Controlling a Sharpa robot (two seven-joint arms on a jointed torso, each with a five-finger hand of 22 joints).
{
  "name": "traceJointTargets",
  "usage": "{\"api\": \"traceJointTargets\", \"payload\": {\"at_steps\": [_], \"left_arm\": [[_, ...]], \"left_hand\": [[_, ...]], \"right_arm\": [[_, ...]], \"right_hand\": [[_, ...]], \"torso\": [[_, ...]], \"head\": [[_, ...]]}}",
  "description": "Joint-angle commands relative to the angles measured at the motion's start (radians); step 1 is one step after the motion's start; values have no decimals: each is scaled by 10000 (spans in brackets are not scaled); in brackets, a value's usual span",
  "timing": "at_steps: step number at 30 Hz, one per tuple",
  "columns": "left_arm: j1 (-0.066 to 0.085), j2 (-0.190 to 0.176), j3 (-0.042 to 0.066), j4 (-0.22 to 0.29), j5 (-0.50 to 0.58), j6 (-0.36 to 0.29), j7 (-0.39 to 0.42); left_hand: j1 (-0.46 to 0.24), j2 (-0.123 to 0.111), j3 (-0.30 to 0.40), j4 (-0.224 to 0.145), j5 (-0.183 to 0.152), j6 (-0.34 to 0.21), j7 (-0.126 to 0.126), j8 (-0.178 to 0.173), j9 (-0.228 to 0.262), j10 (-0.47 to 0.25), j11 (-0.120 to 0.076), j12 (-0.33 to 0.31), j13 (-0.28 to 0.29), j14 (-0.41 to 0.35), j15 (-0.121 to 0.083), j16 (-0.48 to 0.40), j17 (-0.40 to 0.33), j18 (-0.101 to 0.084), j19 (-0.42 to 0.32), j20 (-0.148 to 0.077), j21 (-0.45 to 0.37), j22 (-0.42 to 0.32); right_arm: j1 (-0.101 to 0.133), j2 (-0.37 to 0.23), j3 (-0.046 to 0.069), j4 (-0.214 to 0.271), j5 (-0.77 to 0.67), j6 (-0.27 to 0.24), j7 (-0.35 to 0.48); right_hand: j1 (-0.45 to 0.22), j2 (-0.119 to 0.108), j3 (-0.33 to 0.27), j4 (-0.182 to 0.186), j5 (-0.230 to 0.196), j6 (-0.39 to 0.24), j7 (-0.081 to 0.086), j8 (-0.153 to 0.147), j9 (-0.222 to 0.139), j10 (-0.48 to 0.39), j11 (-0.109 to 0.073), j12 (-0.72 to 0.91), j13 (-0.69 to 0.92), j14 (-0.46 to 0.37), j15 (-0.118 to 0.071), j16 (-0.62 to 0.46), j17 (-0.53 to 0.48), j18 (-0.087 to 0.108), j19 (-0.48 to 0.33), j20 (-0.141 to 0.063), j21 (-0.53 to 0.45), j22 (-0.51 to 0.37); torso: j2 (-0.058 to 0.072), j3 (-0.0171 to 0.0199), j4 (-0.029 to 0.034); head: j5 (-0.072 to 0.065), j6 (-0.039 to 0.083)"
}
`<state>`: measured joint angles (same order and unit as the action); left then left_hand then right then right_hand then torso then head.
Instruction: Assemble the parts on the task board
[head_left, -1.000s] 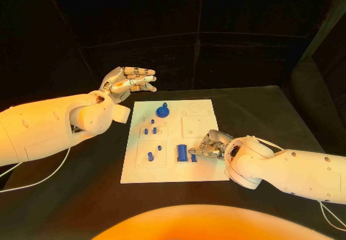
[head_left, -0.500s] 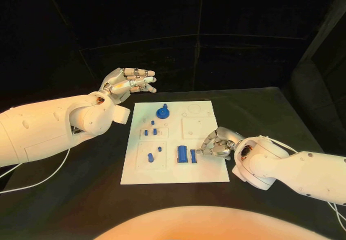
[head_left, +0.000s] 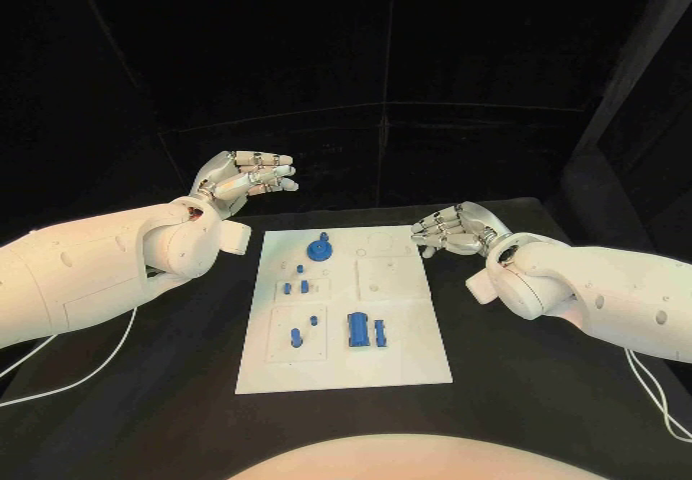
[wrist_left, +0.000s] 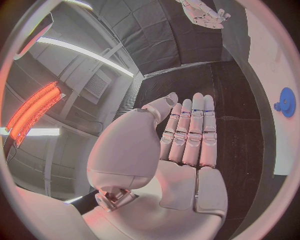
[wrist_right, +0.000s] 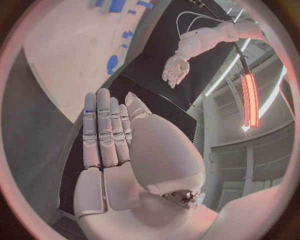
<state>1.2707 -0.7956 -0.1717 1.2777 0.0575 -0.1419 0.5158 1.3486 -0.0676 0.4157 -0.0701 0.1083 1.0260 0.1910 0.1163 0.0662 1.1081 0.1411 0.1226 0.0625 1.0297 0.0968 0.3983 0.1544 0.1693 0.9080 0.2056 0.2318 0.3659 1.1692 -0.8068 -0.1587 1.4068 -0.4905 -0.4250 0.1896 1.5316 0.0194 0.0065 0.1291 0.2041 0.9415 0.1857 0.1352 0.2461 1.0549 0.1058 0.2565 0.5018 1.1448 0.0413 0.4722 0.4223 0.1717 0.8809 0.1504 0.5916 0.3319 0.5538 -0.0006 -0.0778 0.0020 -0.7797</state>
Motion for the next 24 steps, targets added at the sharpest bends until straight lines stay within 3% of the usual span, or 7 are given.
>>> {"api": "traceJointTargets", "payload": {"at_steps": [1,13,14,17,18,23,24], "left_arm": [[-35,149,10,-342,436,134,269],[-540,986,16,-1715,1139,-349,451],[-533,924,6,-1625,683,-116,152],[-557,913,31,-1559,665,-204,150],[-576,904,50,-1507,651,-275,149],[-777,812,256,-962,500,-1015,136],[-830,788,310,-817,460,-1210,132]], "left_hand": [[-150,-49,134,38,-14,47,25,-122,-7,64,14,-264,-7,32,120,-616,-199,144,-223,119,-353,-325],[-371,-284,-424,344,-37,-254,19,-530,-16,-562,280,-620,-12,-420,555,-2375,-823,165,-1274,675,-1592,-1512],[-4257,676,-1512,701,-325,-3221,-561,-1163,-662,-3680,-224,-1226,-625,-3391,61,-2834,-1544,-508,-3585,-154,-2318,-2146],[-4923,676,-1722,701,-1083,-3735,-651,-1163,-662,-4225,-309,-1226,-625,-3859,25,-2934,-1544,-508,-3989,-275,-2318,-2264],[-5128,676,-1782,701,-1083,-3888,-677,-1163,-662,-4387,-336,-1226,-625,-4011,1,-2961,-1544,-508,-4111,-317,-2318,-2297],[-6763,676,-2245,701,-1083,-5132,-921,-1163,-662,-5693,-546,-1226,-625,-5238,-191,-3159,-1544,-672,-5080,-654,-2318,-2564],[-7042,676,-2325,701,-1083,-5345,-962,-1163,-662,-5918,-581,-1226,-625,-5449,-224,-3195,-1544,-672,-5246,-711,-2318,-2608]], "right_arm": [[63,421,117,-827,2094,998,2193],[84,2229,275,-3756,2484,1817,3036],[72,2149,269,-3578,2056,1301,2418],[51,2117,291,-3490,2105,1220,2433],[33,2091,309,-3419,2143,1155,2445],[-146,1824,497,-2679,2548,481,2571],[-194,1754,546,-2483,2655,302,2604]], "right_hand": [[194,-130,337,-16,-144,249,38,-297,-292,528,28,-826,-1422,44,140,-1244,-786,28,-154,231,-672,-415],[-209,-444,1162,-179,-255,446,184,-716,-1179,934,344,-1898,-4061,-77,656,-3638,-2544,125,-139,743,-2377,-1504],[-4668,-194,750,-502,-777,-2527,-466,-1352,-1536,-2564,-87,-2565,-4282,-3565,355,-3932,-3002,-518,-2800,85,-3401,-2020],[-5383,-194,755,-548,-860,-2930,-519,-1352,-1624,-3007,-128,-2565,-5018,-3963,287,-4014,-3128,-517,-3098,-25,-3596,-2132],[-5665,-194,730,-573,-893,-3109,-556,-1352,-1648,-3215,-157,-2565,-5018,-4172,-413,-4722,-3159,-518,-3259,-66,-3661,-2164],[-7499,-194,-65,-1291,-1111,-4307,-799,-1352,-2461,-4606,-332,-2565,-5018,-5556,-413,-4722,-3361,-690,-4315,-341,-4089,-2383],[-7803,-194,-65,-1291,-1150,-4507,-840,-1352,-2461,-4839,-1058,-2565,-5018,-5785,-413,-4722,-3395,-691,-4489,-387,-4162,-2421]], "torso": [[-161,-25,-31],[-216,-44,23],[-222,-40,-13],[-218,-39,14],[-215,-37,36],[-178,-24,263],[-168,-21,323]], "head": [[54,175],[67,569],[65,511],[62,556],[60,591],[35,961],[29,1059]]}}
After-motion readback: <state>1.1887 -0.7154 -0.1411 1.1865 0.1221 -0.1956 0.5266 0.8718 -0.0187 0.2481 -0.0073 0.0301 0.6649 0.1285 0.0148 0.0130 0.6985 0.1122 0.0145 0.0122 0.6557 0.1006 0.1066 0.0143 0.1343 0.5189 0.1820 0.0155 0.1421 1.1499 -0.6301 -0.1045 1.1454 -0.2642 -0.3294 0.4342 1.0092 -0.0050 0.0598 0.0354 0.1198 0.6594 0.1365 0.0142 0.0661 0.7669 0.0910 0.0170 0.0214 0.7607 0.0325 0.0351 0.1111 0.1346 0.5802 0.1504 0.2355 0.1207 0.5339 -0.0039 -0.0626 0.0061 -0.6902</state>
